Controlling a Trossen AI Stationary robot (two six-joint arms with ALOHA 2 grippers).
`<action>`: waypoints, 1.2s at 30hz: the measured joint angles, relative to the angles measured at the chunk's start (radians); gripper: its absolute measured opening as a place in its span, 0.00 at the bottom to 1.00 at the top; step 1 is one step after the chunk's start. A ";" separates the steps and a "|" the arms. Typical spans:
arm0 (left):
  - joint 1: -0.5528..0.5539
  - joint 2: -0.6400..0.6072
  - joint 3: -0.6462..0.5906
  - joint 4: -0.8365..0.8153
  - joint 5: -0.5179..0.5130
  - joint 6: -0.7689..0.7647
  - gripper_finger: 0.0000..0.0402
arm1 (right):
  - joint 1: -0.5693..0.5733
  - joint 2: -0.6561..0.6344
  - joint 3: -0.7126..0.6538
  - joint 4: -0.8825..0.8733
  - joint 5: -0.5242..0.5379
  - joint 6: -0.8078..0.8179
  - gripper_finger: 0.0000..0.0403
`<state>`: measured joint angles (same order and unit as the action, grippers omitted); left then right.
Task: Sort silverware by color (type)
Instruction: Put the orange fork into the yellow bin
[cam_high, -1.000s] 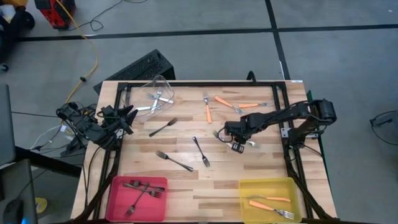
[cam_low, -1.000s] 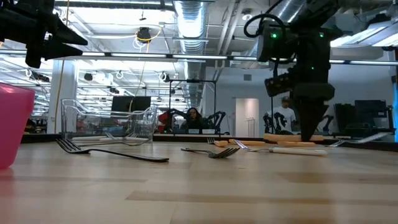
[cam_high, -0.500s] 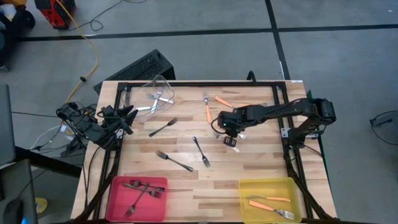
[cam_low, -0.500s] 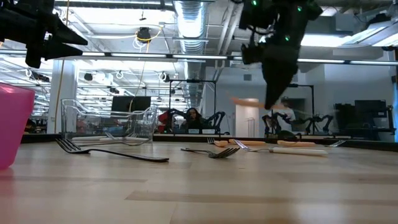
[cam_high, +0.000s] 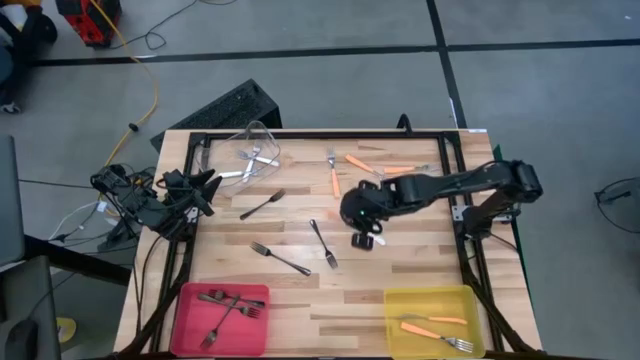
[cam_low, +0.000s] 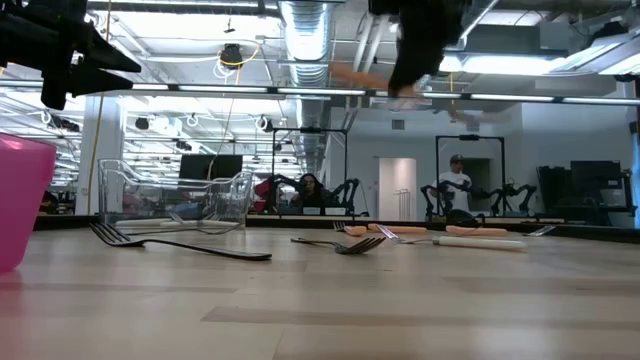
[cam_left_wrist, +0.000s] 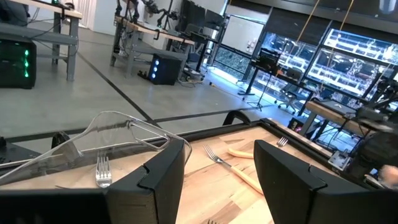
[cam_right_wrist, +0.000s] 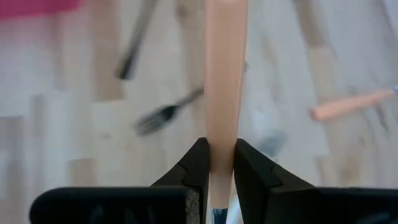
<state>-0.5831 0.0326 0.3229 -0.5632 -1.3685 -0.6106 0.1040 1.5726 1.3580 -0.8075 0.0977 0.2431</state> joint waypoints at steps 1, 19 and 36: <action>0.000 0.000 0.000 0.000 0.000 0.000 0.44 | 0.022 0.000 0.015 0.000 -0.001 0.014 0.19; 0.000 0.000 0.000 0.000 0.000 0.000 0.44 | 0.448 -0.001 0.096 0.054 0.037 0.486 0.19; 0.000 0.000 0.000 -0.003 0.001 0.000 0.44 | 0.949 0.000 0.005 -0.380 0.222 1.450 0.19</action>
<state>-0.5831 0.0330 0.3229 -0.5667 -1.3678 -0.6106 1.0527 1.5726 1.3634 -1.1875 0.3200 1.6932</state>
